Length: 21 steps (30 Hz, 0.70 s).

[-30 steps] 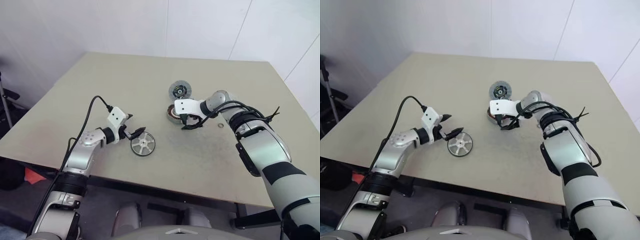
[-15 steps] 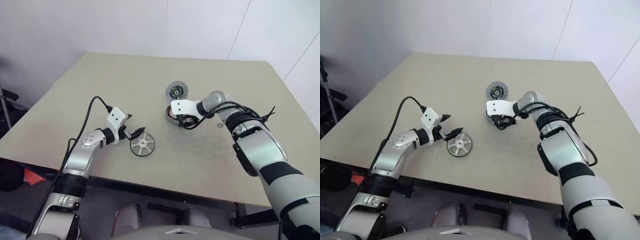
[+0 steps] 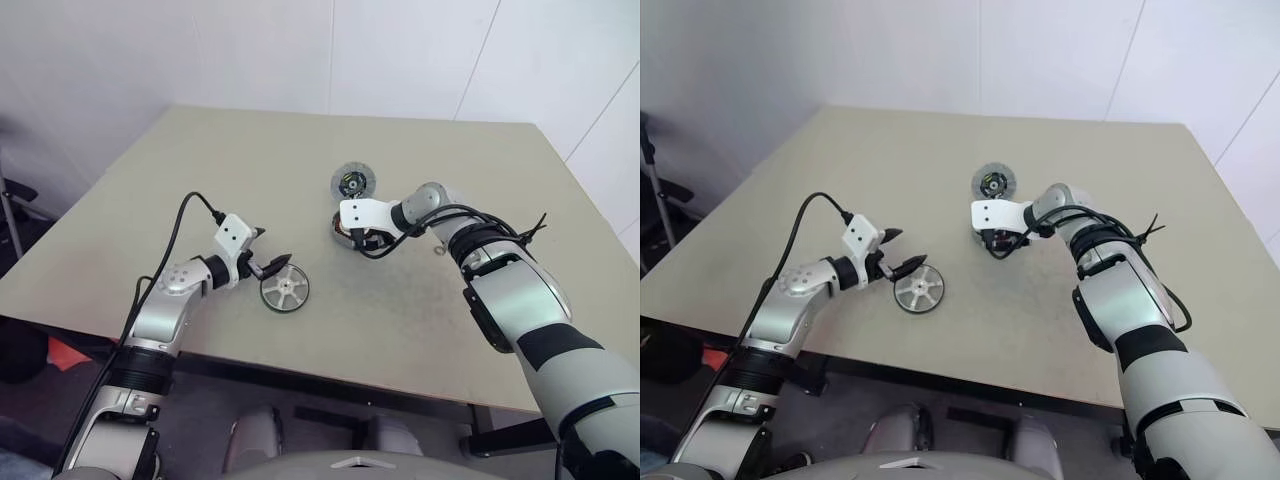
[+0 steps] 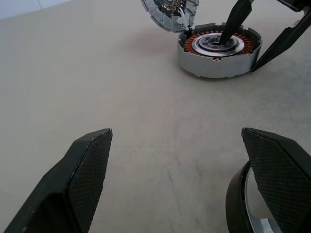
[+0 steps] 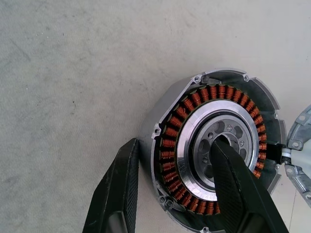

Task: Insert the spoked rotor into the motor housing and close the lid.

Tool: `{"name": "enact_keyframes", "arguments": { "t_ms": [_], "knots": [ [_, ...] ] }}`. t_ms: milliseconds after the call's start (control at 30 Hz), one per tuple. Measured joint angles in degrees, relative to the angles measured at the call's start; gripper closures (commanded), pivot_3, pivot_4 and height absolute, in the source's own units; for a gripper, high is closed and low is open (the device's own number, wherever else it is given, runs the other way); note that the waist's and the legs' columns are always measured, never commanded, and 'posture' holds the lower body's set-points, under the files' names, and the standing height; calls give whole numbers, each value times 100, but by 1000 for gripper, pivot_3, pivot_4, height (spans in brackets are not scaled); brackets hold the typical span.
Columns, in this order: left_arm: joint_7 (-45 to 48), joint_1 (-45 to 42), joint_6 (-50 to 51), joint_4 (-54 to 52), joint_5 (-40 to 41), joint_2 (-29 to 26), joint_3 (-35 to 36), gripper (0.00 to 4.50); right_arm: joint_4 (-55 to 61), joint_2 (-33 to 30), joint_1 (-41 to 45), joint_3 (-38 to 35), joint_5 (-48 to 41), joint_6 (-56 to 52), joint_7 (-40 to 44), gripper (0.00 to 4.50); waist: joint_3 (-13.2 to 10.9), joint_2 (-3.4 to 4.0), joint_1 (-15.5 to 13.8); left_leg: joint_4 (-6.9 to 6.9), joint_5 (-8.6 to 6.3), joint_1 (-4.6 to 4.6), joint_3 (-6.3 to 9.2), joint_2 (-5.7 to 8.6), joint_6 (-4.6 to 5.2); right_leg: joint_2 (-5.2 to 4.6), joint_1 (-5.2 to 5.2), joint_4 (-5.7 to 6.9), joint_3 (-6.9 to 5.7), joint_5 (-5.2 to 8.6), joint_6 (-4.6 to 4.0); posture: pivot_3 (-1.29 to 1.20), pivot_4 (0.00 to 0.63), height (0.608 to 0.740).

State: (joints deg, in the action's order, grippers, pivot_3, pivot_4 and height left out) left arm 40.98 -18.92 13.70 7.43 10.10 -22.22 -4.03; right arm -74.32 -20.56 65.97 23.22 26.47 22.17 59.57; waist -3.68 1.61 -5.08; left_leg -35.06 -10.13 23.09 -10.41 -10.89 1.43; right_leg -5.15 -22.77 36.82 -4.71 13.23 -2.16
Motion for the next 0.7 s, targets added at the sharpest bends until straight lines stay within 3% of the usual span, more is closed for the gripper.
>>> {"name": "enact_keyframes", "arguments": {
  "t_ms": [200, 367, 700],
  "knots": [
    [1, -2, 0, 2, -1, 31, -20, 0, 91, -166, -99, -44, -76, 166, 115, 2471, 0, 0, -24, 0, 0, 3, 0, 4, 0, 0, 0, 0, 3, 0, 0, 0, 0, 740],
    [-1, -1, -3, 14, -2, 89, -24, 0, 536, -742, -421, -120, -334, 582, 850, 2471, 0, 0, -119, -5, -10, 15, 1, 17, 18, -3, 8, -5, 12, 0, 0, 0, 0, 740],
    [19, -57, -19, 143, -7, 126, -48, 0, 2641, -2023, -1946, -431, -1065, 698, 1682, 2471, 3, -8, -278, -8, -14, -4, 7, 24, 26, -3, 38, -16, 17, 1, 2, 0, 0, 740]
  ]
}}
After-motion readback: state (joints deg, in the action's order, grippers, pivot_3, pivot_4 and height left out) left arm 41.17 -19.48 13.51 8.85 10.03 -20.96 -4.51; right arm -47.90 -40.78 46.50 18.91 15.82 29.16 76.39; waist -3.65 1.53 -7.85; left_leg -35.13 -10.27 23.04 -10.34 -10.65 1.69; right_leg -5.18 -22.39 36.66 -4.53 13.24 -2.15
